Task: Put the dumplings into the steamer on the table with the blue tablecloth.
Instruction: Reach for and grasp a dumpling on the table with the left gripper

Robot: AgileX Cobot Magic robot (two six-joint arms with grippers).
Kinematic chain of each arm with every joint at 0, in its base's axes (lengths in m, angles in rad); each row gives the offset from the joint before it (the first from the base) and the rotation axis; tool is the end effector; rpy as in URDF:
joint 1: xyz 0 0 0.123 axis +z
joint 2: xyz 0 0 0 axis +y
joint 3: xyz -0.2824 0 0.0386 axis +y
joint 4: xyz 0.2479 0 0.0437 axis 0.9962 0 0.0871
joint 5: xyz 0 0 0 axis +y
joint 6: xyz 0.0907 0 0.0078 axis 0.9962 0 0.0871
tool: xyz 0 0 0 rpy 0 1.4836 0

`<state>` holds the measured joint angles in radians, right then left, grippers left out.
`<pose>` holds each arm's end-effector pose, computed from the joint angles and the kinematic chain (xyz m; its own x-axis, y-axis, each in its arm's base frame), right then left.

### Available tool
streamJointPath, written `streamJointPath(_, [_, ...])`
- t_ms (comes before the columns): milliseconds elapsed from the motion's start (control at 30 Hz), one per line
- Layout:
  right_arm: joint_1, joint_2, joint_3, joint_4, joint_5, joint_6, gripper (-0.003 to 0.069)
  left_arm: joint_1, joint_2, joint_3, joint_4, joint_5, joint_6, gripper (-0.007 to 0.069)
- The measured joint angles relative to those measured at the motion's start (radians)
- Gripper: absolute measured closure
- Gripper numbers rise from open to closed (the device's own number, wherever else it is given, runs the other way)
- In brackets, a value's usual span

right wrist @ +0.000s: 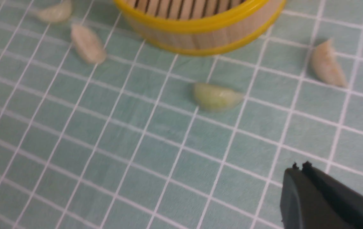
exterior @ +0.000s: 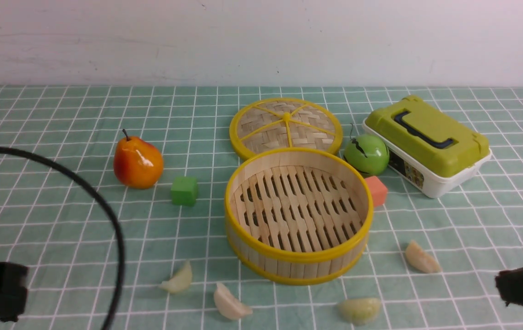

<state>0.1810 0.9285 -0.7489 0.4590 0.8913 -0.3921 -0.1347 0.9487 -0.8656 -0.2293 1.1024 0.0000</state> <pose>0.1561 0.0605 0.3024 -0.7514 -0.2242 -0.6206 -0.4418 0.8695 0.2207 0.1549 -0.0396 0.3190 -0.8962 0.0179 -0.4433 0.1317 0.9649 -0.2273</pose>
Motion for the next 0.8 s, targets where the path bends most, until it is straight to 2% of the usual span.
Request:
streamJointPath(200, [0.15,0.073,-0.021,-0.105,0.027,0.012,0.0667,-0.227,0.241,-0.124,0.122,-0.019,-0.032,0.0622])
streamJointPath(267, [0.16,0.073,-0.022,-0.122,0.029,0.012,0.0666,-0.279,0.32,-0.168,0.151,-0.038,-0.069,0.0568])
streamJointPath(300, [0.162,0.073,-0.022,-0.127,0.029,0.016,0.0666,-0.304,0.375,-0.198,0.159,-0.046,-0.084,0.051])
streamJointPath(333, [0.163,0.074,-0.023,-0.127,0.028,0.02,0.0666,-0.31,0.391,-0.206,0.16,-0.048,-0.089,0.0491])
streamJointPath(467, [0.164,0.074,-0.024,-0.127,0.027,0.035,0.0663,-0.336,0.534,-0.271,0.17,-0.068,-0.096,0.0291])
streamJointPath(500, [0.164,0.074,-0.024,-0.127,0.027,0.035,0.0662,-0.339,0.587,-0.287,0.179,-0.085,-0.096,0.0218])
streamJointPath(567, [0.164,0.074,-0.024,-0.127,0.027,0.037,0.0662,-0.339,0.646,-0.308,0.201,-0.11,-0.102,0.0141])
streamJointPath(667, [0.165,0.074,-0.024,-0.127,0.027,0.037,0.0659,-0.339,0.75,-0.334,0.254,-0.169,-0.144,0.0068])
streamJointPath(800, [0.167,0.074,-0.024,-0.127,0.021,0.037,0.0657,-0.339,0.867,-0.35,0.301,-0.237,-0.198,0.0055])
